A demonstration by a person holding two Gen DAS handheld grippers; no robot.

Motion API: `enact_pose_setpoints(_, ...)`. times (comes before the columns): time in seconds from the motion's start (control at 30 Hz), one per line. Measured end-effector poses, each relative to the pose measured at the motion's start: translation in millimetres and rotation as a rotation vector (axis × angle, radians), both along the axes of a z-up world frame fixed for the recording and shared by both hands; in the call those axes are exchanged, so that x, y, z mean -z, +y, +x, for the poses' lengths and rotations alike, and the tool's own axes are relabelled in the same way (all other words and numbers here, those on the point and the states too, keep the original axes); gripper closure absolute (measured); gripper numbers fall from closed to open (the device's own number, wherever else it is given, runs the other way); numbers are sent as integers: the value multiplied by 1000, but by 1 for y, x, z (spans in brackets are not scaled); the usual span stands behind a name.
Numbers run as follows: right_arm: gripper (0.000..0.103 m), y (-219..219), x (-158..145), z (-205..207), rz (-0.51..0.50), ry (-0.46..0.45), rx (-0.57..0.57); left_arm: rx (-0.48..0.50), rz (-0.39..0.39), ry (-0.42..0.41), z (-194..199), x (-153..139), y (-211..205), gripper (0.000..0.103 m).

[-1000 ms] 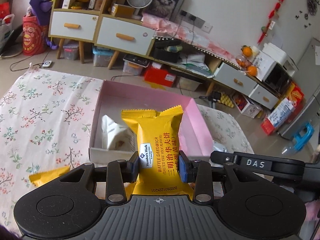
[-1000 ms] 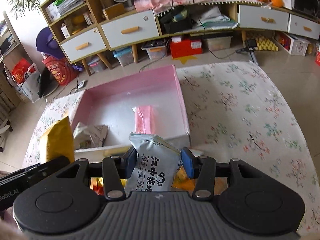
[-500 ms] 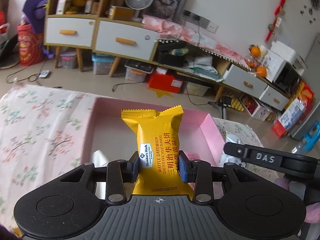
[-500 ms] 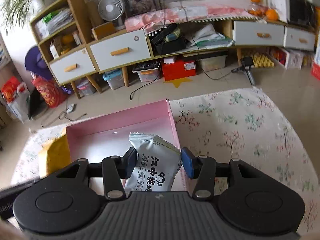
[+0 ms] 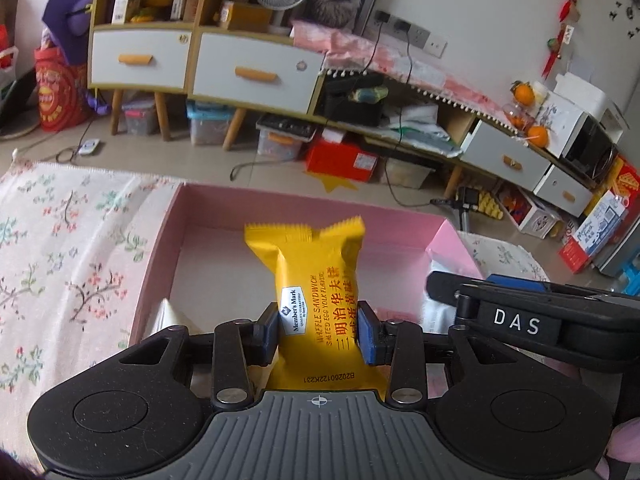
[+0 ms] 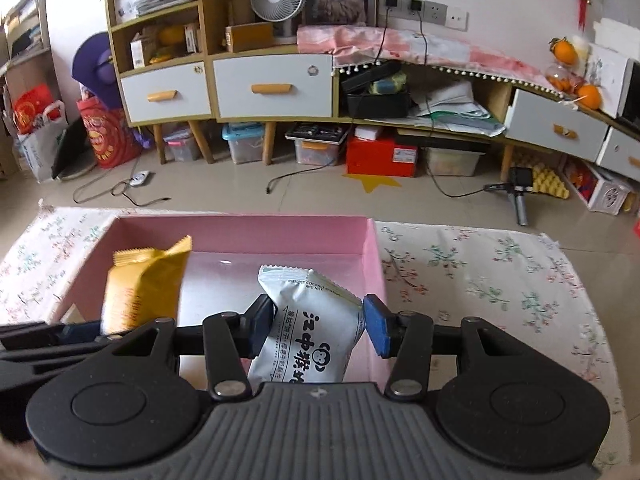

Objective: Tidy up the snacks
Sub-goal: 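Carry both packets into the pink box and open both tools to release them, then withdraw both open tools from the box toward the remaining snacks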

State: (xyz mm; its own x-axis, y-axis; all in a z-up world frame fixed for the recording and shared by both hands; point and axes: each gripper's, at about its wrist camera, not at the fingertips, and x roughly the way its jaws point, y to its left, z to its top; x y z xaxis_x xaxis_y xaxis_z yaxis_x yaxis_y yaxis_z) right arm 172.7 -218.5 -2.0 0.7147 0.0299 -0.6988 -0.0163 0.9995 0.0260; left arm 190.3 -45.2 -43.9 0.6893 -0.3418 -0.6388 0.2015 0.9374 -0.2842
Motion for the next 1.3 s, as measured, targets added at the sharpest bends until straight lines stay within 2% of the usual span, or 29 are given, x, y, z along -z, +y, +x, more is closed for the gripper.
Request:
enact_pose_setpoints(0.13, 45, -4, -5, -2, 31, -12, 12, -17, -10, -15, -1, -3, 3, 41)
enact_pose_setpoints(0.3, 29, -12, -14, -8, 71, -21, 30, 3, 6, -20, -9, -11, 2, 26)
enact_pose_setpoints(0.43, 23, -14, -19, -13, 69, -16, 28, 26, 34, -32, -20, -19, -1, 22)
enact_pose_setpoints(0.6, 10, -13, -28, -26, 38, 0, 17, 37, 37, -27, -37, -29, 1, 15)
enact_pose_setpoints(0.97, 1, -18, -41, -62, 24, 24, -6, 50, 113, -20, -80, -47, 18, 5)
enact_pose_setpoints(1.3, 0, -19, -36, -90, 31, 48, -37, 34, 156, 5, -109, -42, 39, 1)
